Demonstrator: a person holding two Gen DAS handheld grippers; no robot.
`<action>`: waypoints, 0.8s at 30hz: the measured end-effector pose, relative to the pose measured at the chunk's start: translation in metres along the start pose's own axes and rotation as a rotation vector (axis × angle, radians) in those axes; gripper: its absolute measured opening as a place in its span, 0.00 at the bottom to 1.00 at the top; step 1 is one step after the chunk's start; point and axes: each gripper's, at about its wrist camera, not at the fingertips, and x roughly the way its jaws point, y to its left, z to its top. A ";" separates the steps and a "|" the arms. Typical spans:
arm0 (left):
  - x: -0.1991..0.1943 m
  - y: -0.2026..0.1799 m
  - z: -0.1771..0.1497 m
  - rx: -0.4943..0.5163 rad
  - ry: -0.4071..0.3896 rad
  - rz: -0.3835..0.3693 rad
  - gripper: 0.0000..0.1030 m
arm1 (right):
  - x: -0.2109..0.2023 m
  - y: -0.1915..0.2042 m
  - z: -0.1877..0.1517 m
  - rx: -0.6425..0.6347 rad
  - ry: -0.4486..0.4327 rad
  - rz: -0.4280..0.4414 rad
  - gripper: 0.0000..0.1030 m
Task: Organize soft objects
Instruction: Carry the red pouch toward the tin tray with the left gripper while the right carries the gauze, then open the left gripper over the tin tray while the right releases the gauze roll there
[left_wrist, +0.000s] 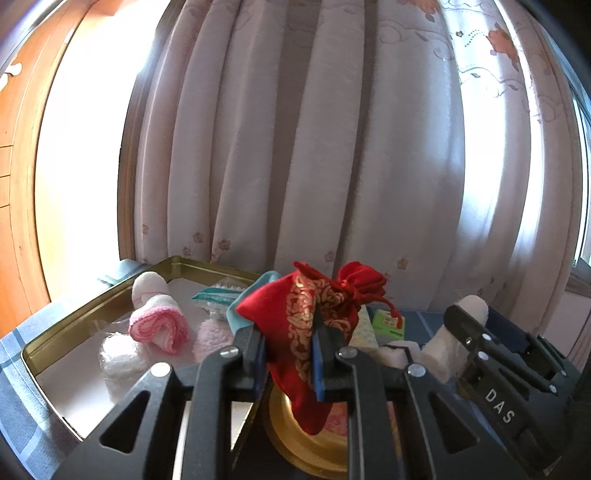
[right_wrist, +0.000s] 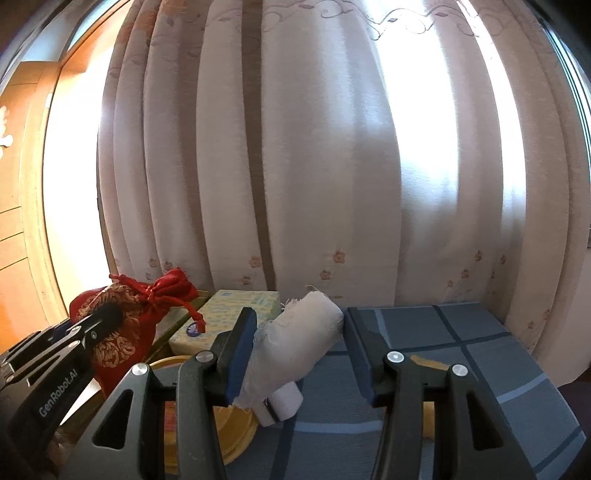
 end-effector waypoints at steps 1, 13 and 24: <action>0.000 0.000 0.000 0.001 0.000 -0.002 0.17 | 0.000 0.001 0.000 0.003 0.000 0.005 0.49; -0.022 0.039 0.021 0.007 -0.041 0.050 0.17 | 0.008 0.031 0.012 0.006 -0.011 0.118 0.50; -0.028 0.102 0.051 -0.011 -0.012 0.166 0.17 | 0.023 0.082 0.038 0.030 0.061 0.312 0.50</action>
